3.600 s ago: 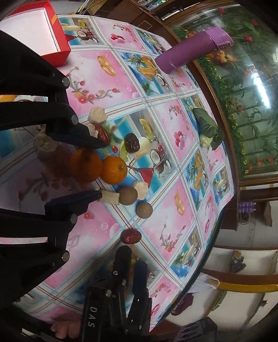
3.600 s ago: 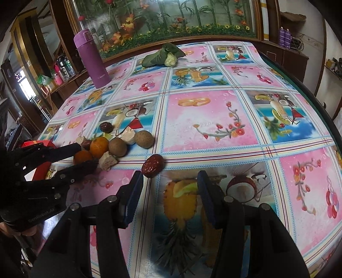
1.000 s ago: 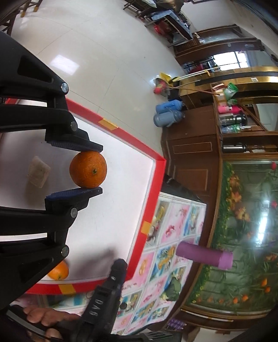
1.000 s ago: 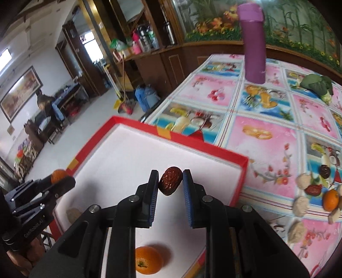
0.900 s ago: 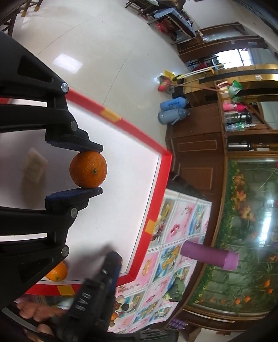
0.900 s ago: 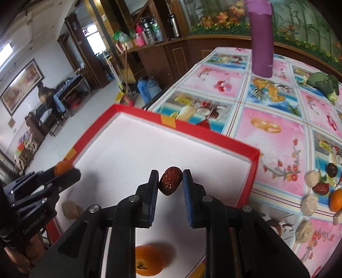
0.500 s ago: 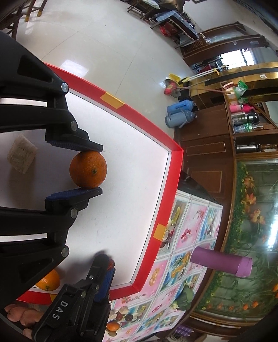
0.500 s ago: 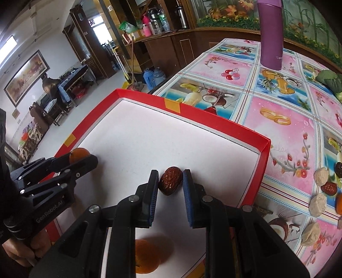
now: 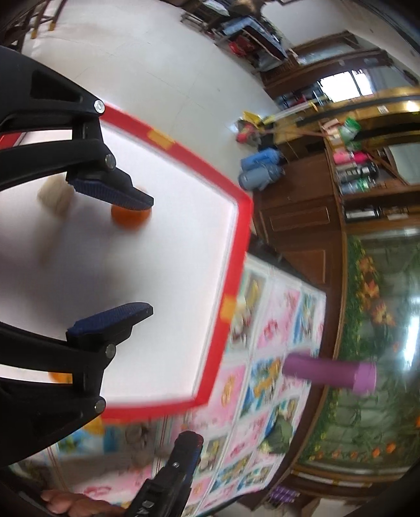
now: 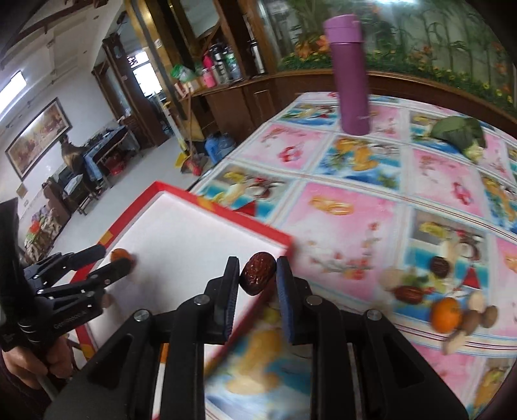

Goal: Organize fruits
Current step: 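Carry the orange and red date into the white tray while opening both tools, then grasp another mandarin orange with the right tool while the left tool grasps a round cake piece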

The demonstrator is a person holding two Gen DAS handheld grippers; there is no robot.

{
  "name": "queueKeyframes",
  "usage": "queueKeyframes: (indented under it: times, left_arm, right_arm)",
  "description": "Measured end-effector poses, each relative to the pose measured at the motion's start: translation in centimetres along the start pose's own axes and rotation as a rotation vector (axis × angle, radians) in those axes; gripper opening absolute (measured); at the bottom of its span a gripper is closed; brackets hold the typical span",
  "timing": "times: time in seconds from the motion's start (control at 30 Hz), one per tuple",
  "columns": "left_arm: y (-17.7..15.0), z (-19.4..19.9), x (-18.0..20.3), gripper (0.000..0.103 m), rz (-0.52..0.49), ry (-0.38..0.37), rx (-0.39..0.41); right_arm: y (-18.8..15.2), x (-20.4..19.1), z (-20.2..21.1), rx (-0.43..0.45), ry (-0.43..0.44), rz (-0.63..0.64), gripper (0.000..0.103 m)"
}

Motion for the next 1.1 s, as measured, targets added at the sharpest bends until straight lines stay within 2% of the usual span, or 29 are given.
queueKeyframes:
  times: [0.27, 0.43, 0.53, 0.73, 0.77, 0.8, 0.87, 1.1]
  left_arm:
    - [1.9, 1.9, 6.9, 0.064, -0.134, -0.084, 0.050]
    - [2.2, 2.2, 11.2, 0.064, -0.228, -0.144, 0.055]
    - [2.1, 2.4, 12.8, 0.064, -0.262, -0.168, 0.055]
    - [1.6, 2.5, 13.7, 0.064, -0.278, -0.191, 0.042]
    - [1.5, 2.5, 13.7, 0.064, -0.278, -0.192, 0.040]
    - [1.5, 2.6, 13.7, 0.064, -0.277, -0.192, 0.039]
    - [1.5, 2.5, 13.7, 0.064, -0.276, -0.192, 0.038]
    - [1.5, 2.2, 14.5, 0.064, -0.293, -0.209, 0.032]
  right_arm:
    - [0.1, 8.7, 3.8, 0.015, -0.111, -0.054, 0.025]
    - [0.2, 12.0, 4.2, -0.003, -0.161, -0.052, 0.025]
    - [0.1, 12.7, 3.8, -0.019, -0.169, -0.041, 0.025]
    - [0.0, 12.4, 3.5, -0.002, -0.192, 0.002, 0.025]
    - [0.1, 12.4, 3.3, -0.004, -0.200, 0.007, 0.028]
    - [0.1, 12.4, 3.2, -0.009, -0.204, 0.008, 0.037]
    - [0.1, 12.4, 3.2, -0.012, -0.204, 0.018, 0.043]
    - [0.1, 12.6, 3.1, 0.015, -0.249, 0.051, 0.042]
Point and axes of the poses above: each gripper's, at about its wrist camera, not at the fingertips, and z roughly against the way its jaws point, x to its right, y to its top, the point moved 1 cm from there along -z, roughly the way its jaws point, and after that the axes turned 14 degrees about -z, right-handed, at the moved point
